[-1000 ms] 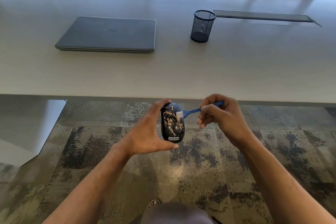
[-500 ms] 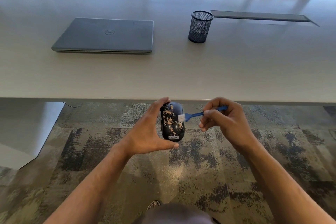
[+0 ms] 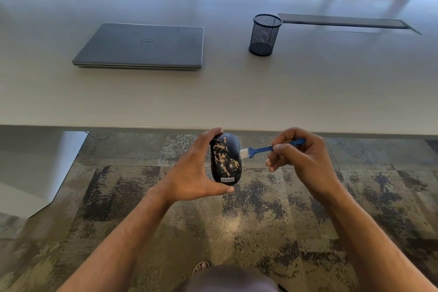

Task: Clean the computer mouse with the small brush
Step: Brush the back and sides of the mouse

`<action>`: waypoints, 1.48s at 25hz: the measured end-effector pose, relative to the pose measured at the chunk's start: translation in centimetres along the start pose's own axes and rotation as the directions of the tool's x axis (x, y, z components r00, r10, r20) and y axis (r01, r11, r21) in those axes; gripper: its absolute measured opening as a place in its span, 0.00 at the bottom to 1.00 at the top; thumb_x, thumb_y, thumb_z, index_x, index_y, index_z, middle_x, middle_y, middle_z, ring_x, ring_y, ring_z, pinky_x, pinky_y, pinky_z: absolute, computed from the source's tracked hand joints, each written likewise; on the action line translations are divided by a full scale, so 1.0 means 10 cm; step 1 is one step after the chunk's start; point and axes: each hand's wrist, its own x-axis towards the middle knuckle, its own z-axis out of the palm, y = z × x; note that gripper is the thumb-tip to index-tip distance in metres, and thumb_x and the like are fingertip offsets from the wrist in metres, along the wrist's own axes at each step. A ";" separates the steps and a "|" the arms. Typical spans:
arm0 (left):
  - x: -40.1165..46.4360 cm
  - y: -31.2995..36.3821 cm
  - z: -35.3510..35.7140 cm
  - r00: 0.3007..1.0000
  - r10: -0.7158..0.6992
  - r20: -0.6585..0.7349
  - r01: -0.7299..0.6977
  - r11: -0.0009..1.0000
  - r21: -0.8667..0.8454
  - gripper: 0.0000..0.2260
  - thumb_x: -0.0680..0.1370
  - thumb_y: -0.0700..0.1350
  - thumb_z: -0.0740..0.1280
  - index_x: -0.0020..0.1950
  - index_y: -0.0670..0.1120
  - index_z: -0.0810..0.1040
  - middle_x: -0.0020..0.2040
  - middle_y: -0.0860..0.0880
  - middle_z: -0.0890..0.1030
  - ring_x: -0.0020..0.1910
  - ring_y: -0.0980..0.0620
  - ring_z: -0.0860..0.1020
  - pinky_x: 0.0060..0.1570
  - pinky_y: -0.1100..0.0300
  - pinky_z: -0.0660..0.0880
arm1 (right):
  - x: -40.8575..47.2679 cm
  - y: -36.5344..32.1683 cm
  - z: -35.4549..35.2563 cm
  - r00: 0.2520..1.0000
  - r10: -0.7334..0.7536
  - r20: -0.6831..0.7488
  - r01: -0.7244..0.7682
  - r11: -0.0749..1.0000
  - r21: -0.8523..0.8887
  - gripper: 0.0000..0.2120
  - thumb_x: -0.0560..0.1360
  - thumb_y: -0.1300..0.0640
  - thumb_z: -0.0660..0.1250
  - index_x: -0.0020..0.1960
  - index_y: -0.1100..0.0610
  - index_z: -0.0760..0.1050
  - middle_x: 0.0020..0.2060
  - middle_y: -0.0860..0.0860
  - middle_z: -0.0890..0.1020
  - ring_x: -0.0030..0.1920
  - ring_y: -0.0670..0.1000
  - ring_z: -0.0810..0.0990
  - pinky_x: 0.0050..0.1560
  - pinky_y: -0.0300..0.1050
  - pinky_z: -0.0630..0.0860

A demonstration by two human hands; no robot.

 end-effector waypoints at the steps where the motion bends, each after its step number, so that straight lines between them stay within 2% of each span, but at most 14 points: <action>1: 0.00 -0.01 0.00 1.000 0.000 0.005 0.000 1.000 -0.001 0.55 0.62 0.55 0.83 0.79 0.51 0.53 0.75 0.49 0.64 0.69 0.55 0.65 0.68 0.55 0.60 | 0.02 -0.01 0.00 1.000 -0.010 -0.004 0.010 1.000 0.005 0.04 0.77 0.71 0.65 0.46 0.66 0.77 0.33 0.61 0.83 0.32 0.59 0.84 0.35 0.48 0.83; 5: 0.00 -0.02 0.03 1.000 0.021 0.013 -0.021 1.000 -0.006 0.55 0.61 0.55 0.83 0.79 0.52 0.53 0.72 0.56 0.64 0.68 0.61 0.64 0.62 0.70 0.58 | 0.08 -0.01 0.09 1.000 -0.009 -0.017 0.009 1.000 -0.013 0.04 0.78 0.69 0.66 0.46 0.63 0.78 0.33 0.59 0.84 0.33 0.58 0.84 0.35 0.45 0.82; 7: -0.01 -0.03 0.01 1.000 0.024 0.007 -0.024 1.000 -0.007 0.55 0.61 0.55 0.84 0.79 0.52 0.53 0.69 0.59 0.62 0.67 0.63 0.63 0.60 0.74 0.56 | 0.04 0.03 0.08 1.000 0.015 -0.025 -0.016 1.000 -0.025 0.04 0.77 0.70 0.66 0.46 0.64 0.78 0.33 0.60 0.84 0.32 0.58 0.84 0.35 0.46 0.83; 9: -0.03 -0.05 -0.01 1.000 0.022 0.003 -0.022 1.000 -0.011 0.55 0.61 0.54 0.84 0.79 0.51 0.53 0.69 0.59 0.62 0.68 0.61 0.63 0.63 0.70 0.58 | -0.02 0.06 0.02 0.998 0.036 -0.043 -0.037 0.999 -0.023 0.04 0.77 0.70 0.66 0.46 0.65 0.78 0.33 0.60 0.84 0.32 0.58 0.84 0.35 0.48 0.83; 12: -0.03 -0.05 -0.02 1.000 0.016 0.005 -0.016 1.000 -0.021 0.55 0.62 0.54 0.84 0.79 0.51 0.53 0.70 0.59 0.61 0.70 0.57 0.64 0.68 0.60 0.60 | -0.05 0.06 -0.02 0.997 0.031 -0.068 -0.031 0.999 0.013 0.04 0.77 0.71 0.65 0.46 0.65 0.78 0.33 0.62 0.84 0.32 0.59 0.84 0.36 0.49 0.83; 16: 0.00 -0.03 -0.01 1.000 0.017 0.024 -0.016 0.999 -0.040 0.55 0.61 0.55 0.84 0.79 0.52 0.53 0.72 0.55 0.63 0.71 0.54 0.65 0.71 0.53 0.62 | -0.05 0.00 0.07 0.999 -0.014 0.047 0.011 0.998 0.060 0.03 0.77 0.70 0.66 0.47 0.65 0.77 0.34 0.62 0.83 0.33 0.60 0.84 0.36 0.47 0.83; 18: 0.01 -0.04 -0.02 1.000 0.014 0.023 -0.012 0.999 -0.049 0.55 0.61 0.57 0.83 0.79 0.53 0.53 0.72 0.56 0.63 0.71 0.54 0.65 0.71 0.53 0.62 | -0.08 0.00 0.09 0.997 -0.019 0.078 0.015 0.999 0.046 0.03 0.77 0.70 0.66 0.46 0.65 0.78 0.33 0.62 0.83 0.32 0.59 0.83 0.35 0.46 0.82; 23: -0.02 -0.07 -0.02 1.000 0.004 0.020 -0.003 0.999 -0.046 0.55 0.60 0.61 0.80 0.79 0.54 0.53 0.72 0.57 0.63 0.71 0.54 0.66 0.72 0.52 0.64 | -0.11 0.02 -0.01 1.000 -0.020 0.022 0.019 1.000 0.019 0.07 0.76 0.76 0.64 0.45 0.66 0.77 0.31 0.63 0.82 0.31 0.61 0.82 0.34 0.50 0.82; 28: 0.00 -0.07 0.00 1.000 0.012 0.024 -0.011 0.999 -0.045 0.55 0.60 0.60 0.81 0.78 0.57 0.52 0.71 0.59 0.62 0.71 0.56 0.65 0.70 0.55 0.62 | -0.04 0.01 0.12 0.996 -0.077 0.053 0.076 0.997 0.021 0.02 0.76 0.67 0.66 0.47 0.63 0.77 0.33 0.59 0.84 0.33 0.58 0.84 0.37 0.48 0.83; 33: -0.02 -0.09 0.00 1.000 0.015 0.012 -0.014 1.000 -0.025 0.55 0.61 0.58 0.83 0.79 0.56 0.52 0.70 0.60 0.61 0.70 0.56 0.64 0.69 0.56 0.61 | -0.15 0.10 0.04 1.000 -0.010 0.016 0.010 1.000 0.002 0.06 0.77 0.72 0.65 0.45 0.64 0.78 0.33 0.60 0.83 0.32 0.59 0.83 0.36 0.48 0.82; 35: -0.02 -0.09 0.00 1.000 0.017 0.009 -0.016 1.000 -0.018 0.55 0.61 0.59 0.82 0.79 0.55 0.52 0.70 0.59 0.62 0.71 0.55 0.65 0.70 0.54 0.62 | -0.15 0.06 0.01 1.000 -0.014 -0.025 0.015 1.000 0.014 0.03 0.75 0.69 0.67 0.45 0.63 0.78 0.33 0.61 0.83 0.32 0.59 0.83 0.35 0.49 0.82; 37: 0.00 -0.08 0.01 1.000 0.020 0.012 -0.019 1.000 -0.023 0.55 0.61 0.59 0.82 0.79 0.55 0.52 0.70 0.59 0.62 0.70 0.55 0.65 0.69 0.56 0.61 | -0.10 0.03 0.04 0.998 -0.045 -0.048 0.047 0.998 0.032 0.02 0.75 0.67 0.67 0.45 0.62 0.78 0.33 0.60 0.83 0.32 0.58 0.83 0.35 0.48 0.82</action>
